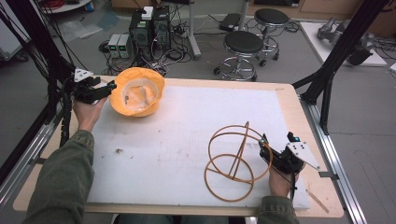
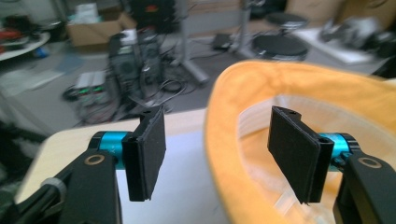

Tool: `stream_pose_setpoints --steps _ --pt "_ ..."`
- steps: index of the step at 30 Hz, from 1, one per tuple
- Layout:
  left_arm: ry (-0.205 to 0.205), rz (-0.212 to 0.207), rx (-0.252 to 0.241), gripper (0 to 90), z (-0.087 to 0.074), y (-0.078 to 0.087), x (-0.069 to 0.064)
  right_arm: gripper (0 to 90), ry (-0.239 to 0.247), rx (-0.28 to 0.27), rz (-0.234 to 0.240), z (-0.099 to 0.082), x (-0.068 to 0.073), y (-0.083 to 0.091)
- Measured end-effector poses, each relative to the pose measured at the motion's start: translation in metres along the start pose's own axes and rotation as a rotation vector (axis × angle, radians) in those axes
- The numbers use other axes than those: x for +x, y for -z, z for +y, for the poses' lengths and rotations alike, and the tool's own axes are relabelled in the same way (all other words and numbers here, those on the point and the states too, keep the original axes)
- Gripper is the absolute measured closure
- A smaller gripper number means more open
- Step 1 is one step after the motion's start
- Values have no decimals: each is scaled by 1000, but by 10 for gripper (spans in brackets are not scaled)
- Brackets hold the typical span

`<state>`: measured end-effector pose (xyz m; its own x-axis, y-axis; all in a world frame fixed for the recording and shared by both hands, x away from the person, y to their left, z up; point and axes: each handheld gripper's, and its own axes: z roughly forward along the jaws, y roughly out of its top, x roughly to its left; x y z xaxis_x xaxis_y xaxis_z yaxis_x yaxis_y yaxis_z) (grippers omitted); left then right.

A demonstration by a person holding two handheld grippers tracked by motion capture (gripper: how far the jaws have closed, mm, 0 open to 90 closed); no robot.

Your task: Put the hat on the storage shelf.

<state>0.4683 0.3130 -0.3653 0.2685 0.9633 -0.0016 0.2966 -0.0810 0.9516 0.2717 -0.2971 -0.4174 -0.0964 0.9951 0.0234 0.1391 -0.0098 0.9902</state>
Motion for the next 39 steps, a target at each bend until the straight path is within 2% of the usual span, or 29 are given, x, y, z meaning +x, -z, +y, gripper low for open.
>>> stream_pose_setpoints --steps 3,4,6,8,11,12,13,14,16,19,22,23,24,25,26,27,28,30,33,37,39 --pt "-12 -48 86 346 0 -18 4 84 5 11 3 -1 1 0" --pt "7 -61 93 349 -1 -26 5 84 3 15 4 -1 2 -1" --pt "7 -61 100 353 -1 -31 5 84 12 22 8 -1 2 -1" --pt "-4 -36 117 363 -1 -39 4 84 17 30 12 -2 3 -1" --pt "29 -34 91 391 -1 -50 6 83 18 35 17 -2 4 0" --pt "33 -39 115 409 0 -59 8 84 21 39 16 -2 5 0" --pt "33 -39 115 408 0 -59 8 83 23 36 15 -2 6 1" --pt "30 -42 143 405 -1 -65 9 84 25 36 17 -2 6 2" --pt "41 -59 146 405 -2 -72 8 84 36 36 9 -2 6 1" --pt "48 -68 147 401 -4 -76 5 84 29 55 -10 -3 5 -2" --pt "55 -84 163 467 -6 -78 6 84 33 61 -22 -3 4 -2" --pt "54 -101 183 530 -8 -78 7 84 33 58 -26 -3 4 -1" --pt "54 -101 183 587 -8 -78 7 84 34 57 -27 -3 4 -1" --pt "80 -147 198 667 -9 -77 11 84 35 60 -28 -3 4 -1" --pt "80 -147 198 745 -9 -77 11 84 35 60 -28 -3 4 -1" --pt "99 -176 195 745 -9 -76 13 84 36 63 -28 -3 4 -1" --pt "105 -182 179 852 -8 -73 13 83 38 72 -27 -4 5 -2" --pt "90 -179 174 862 -6 -71 11 84 41 73 -26 -4 5 -2" --pt "27 -158 148 865 -1 -67 1 84 37 60 -36 -3 4 -1" --pt "23 -163 117 865 3 -64 -3 84 29 54 -42 -2 3 2" --pt "22 -162 98 865 6 -63 -6 84 30 32 -44 -4 2 3"
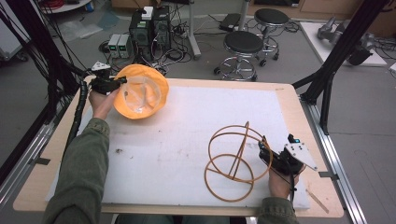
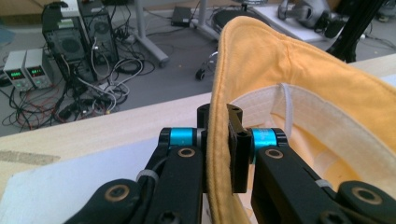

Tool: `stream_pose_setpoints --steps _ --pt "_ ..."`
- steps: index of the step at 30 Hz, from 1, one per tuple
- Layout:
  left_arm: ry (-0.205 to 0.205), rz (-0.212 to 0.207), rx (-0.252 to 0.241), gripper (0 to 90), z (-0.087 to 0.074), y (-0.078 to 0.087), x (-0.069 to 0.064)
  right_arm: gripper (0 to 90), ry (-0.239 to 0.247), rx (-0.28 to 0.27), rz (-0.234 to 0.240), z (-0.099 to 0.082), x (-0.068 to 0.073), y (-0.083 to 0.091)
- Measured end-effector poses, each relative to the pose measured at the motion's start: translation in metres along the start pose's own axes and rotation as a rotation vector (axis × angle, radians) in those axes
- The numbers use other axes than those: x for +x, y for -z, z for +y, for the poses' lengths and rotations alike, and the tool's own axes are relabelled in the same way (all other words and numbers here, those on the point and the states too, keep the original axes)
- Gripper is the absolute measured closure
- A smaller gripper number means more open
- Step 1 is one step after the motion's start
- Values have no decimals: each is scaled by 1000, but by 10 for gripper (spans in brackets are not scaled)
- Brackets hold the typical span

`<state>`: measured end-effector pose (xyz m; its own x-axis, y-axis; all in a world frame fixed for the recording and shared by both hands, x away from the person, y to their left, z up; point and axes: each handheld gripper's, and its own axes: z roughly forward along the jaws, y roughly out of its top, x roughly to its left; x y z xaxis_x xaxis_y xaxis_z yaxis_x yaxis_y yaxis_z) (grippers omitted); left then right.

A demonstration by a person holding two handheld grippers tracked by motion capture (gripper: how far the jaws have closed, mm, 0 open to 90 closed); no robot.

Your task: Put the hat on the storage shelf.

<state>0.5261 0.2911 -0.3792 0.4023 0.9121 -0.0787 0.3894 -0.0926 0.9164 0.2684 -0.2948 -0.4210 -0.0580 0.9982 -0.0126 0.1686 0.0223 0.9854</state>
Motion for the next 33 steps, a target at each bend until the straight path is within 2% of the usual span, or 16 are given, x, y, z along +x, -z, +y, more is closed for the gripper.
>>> stream_pose_setpoints --steps 2,5,7,8,9,10,12,13,14,17,19,23,27,28,29,33 --pt "-6 2 -3 865 1 0 -1 84 -1 2 -3 -1 -2 0" --pt "-17 -9 -11 866 2 3 -1 84 -31 -9 -10 -2 -6 1" --pt "-27 -17 -59 865 6 10 -4 84 -54 -13 -11 -2 -9 1" --pt "-27 -17 -59 865 6 10 -4 84 -54 -13 -11 -2 -9 1" --pt "-7 -42 -88 865 9 14 -4 84 -72 -17 -13 -2 -11 2" --pt "-5 -52 -106 865 11 16 -5 84 -72 -17 -13 -2 -11 2" --pt "-29 -48 -128 865 15 21 -8 84 -86 -21 -14 -3 -12 2" --pt "-54 -31 -142 865 18 26 -10 85 -85 -20 -14 -3 -12 3" --pt "-54 -31 -142 865 18 26 -10 85 -85 -20 -14 -3 -12 3" --pt "-102 -13 -161 865 23 33 -14 85 -84 -24 -12 -3 -12 3" --pt "-107 -31 -192 865 26 39 -16 85 -86 -24 -10 -3 -11 2" --pt "-100 -77 -270 866 36 55 -21 85 -85 -31 5 -2 -12 2" --pt "-122 -78 -333 866 46 72 -31 85 -67 -45 5 -2 -11 1" --pt "-134 -75 -368 866 52 84 -36 85 -67 -46 5 -2 -11 1" --pt "-134 -75 -368 866 52 84 -36 85 -67 -46 5 -2 -11 1" --pt "-134 -66 -420 866 64 104 -43 85 -77 -56 2 -1 -11 2"
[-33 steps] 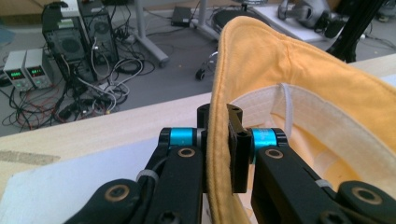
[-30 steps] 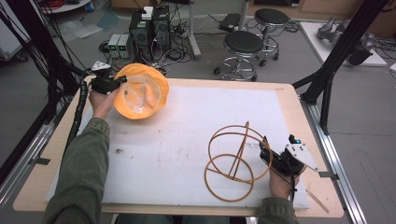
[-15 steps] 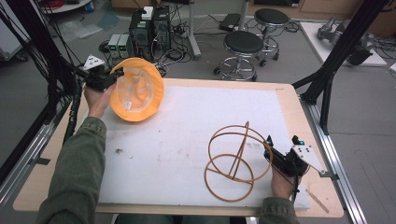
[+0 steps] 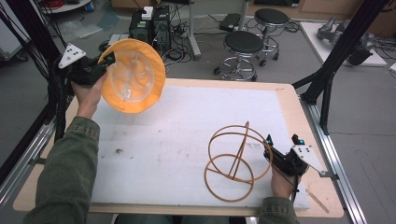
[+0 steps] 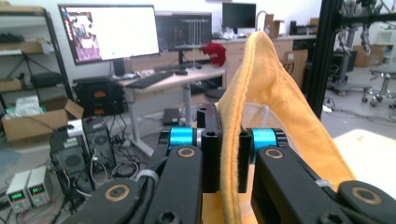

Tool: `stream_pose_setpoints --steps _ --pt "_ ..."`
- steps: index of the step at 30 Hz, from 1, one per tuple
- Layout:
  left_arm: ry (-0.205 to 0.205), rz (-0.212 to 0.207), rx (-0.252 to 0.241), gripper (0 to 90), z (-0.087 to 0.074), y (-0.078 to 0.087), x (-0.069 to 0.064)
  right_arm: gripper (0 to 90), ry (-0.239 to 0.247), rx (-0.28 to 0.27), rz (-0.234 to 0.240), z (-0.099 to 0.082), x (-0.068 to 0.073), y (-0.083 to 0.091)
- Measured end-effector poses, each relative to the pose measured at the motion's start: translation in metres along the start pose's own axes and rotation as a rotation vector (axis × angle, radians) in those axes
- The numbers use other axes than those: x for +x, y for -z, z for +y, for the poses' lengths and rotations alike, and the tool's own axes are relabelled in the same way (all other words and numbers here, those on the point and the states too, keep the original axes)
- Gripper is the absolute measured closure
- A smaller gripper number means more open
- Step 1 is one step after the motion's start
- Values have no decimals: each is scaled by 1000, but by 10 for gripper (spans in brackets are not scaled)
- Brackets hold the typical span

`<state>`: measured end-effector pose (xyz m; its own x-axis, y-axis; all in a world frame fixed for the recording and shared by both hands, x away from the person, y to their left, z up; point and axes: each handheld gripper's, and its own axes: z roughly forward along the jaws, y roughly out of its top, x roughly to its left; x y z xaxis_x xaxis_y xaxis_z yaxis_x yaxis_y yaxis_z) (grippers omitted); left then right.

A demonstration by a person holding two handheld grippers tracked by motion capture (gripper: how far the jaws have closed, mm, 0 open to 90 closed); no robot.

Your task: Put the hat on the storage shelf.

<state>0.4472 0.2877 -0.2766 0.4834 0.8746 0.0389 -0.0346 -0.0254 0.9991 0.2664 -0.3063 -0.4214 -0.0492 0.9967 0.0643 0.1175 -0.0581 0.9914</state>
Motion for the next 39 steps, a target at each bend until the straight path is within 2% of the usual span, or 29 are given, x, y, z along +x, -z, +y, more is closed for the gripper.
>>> stream_pose_setpoints --steps 4,6,10,13,14,18,24,26,29,30,36,38,39 --pt "-13 14 -29 866 11 6 -3 85 -8 -6 -3 0 -1 0" --pt "-31 39 -51 867 18 10 -7 85 -9 -8 -4 0 -2 0" --pt "-51 59 -89 867 30 16 -18 85 -24 -6 -5 0 -3 -1" --pt "-52 55 -101 867 35 18 -23 85 -31 -14 -4 0 -3 0" --pt "-48 56 -121 867 41 20 -28 85 -33 -13 -1 0 -3 1" --pt "-55 58 -141 866 47 26 -39 85 -64 -25 6 1 -4 4" --pt "-53 38 -187 866 56 32 -65 85 -66 -29 5 0 -8 10" --pt "-71 29 -201 866 60 32 -74 85 -62 -37 1 -1 -10 12" --pt "-83 10 -206 866 64 29 -84 85 -75 -49 -3 -1 -13 13" --pt "-80 5 -206 867 65 27 -86 85 -103 -40 -4 -2 -16 12" --pt "-72 -26 -227 866 71 21 -102 85 -95 -43 -9 -2 -17 12" --pt "-63 -52 -228 865 73 20 -111 85 -102 -33 -6 -2 -16 11" --pt "-63 -52 -228 866 73 20 -111 85 -102 -33 -6 -2 -16 11"
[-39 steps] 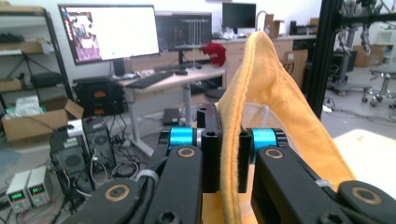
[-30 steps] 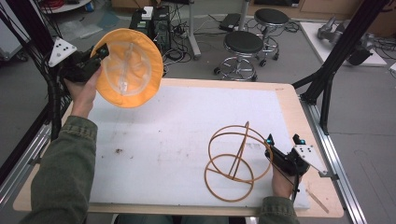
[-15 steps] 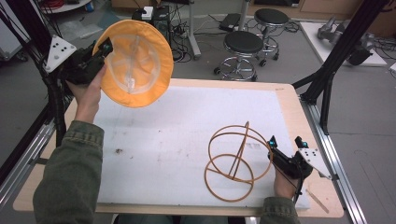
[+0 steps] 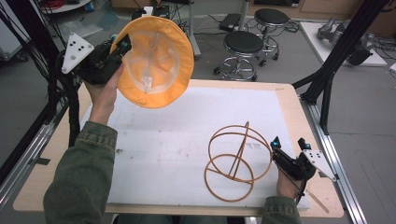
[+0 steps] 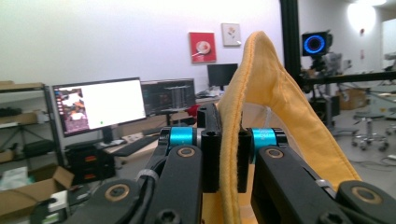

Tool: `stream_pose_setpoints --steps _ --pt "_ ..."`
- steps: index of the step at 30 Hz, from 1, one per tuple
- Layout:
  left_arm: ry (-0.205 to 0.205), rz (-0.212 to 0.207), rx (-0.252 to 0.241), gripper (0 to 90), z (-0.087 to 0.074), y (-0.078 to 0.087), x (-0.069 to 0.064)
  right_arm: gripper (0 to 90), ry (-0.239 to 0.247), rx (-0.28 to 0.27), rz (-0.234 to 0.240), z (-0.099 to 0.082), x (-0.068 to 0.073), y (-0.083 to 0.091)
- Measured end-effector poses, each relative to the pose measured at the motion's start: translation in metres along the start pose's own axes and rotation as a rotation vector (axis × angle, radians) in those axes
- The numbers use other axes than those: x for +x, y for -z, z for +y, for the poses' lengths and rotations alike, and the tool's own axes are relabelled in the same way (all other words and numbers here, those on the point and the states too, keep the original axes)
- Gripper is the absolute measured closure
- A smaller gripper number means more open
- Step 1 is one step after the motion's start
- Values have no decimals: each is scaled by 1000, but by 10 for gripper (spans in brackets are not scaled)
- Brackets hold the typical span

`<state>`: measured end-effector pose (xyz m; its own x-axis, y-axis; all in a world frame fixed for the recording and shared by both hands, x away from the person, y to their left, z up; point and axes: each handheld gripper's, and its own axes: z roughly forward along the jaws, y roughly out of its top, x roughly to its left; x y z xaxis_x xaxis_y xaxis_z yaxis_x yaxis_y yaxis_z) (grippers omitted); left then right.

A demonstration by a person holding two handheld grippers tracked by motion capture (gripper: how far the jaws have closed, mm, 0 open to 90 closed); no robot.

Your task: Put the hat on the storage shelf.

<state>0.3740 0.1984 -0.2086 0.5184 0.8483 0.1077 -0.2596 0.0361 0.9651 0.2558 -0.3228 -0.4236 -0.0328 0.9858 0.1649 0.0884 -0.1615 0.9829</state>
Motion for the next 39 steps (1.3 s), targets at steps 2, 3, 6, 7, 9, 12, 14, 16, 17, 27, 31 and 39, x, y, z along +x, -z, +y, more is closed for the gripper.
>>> stream_pose_setpoints --steps 2,3,6,7,9,12,14,16,17,27,31,39 --pt "5 -14 -2 866 1 -1 -7 85 -7 0 2 0 0 0" --pt "7 -17 -2 866 1 -1 -9 85 -18 2 3 0 -1 0" --pt "3 -24 -7 866 3 -3 -19 85 -33 1 0 0 -1 0" --pt "0 -30 -11 866 4 -4 -22 85 -32 1 -1 0 -2 1" --pt "-13 -46 -13 865 6 -5 -30 86 -42 -1 1 1 -2 2" --pt "-27 -76 -17 866 9 -8 -42 87 -34 -8 1 0 -2 1" --pt "-34 -83 -21 866 10 -9 -48 90 -21 -11 0 0 -2 0" --pt "-45 -99 -30 866 12 -11 -57 90 -6 -10 -2 0 0 0" --pt "-50 -100 -31 866 12 -12 -60 90 -6 -10 -2 0 0 0" --pt "-109 -159 -32 866 9 -20 -106 90 16 -12 3 0 2 0" --pt "-145 -207 -21 866 3 -23 -127 90 27 -8 7 0 4 0" --pt "-155 -252 -34 866 4 -24 -148 90 33 -1 12 -1 5 -1"
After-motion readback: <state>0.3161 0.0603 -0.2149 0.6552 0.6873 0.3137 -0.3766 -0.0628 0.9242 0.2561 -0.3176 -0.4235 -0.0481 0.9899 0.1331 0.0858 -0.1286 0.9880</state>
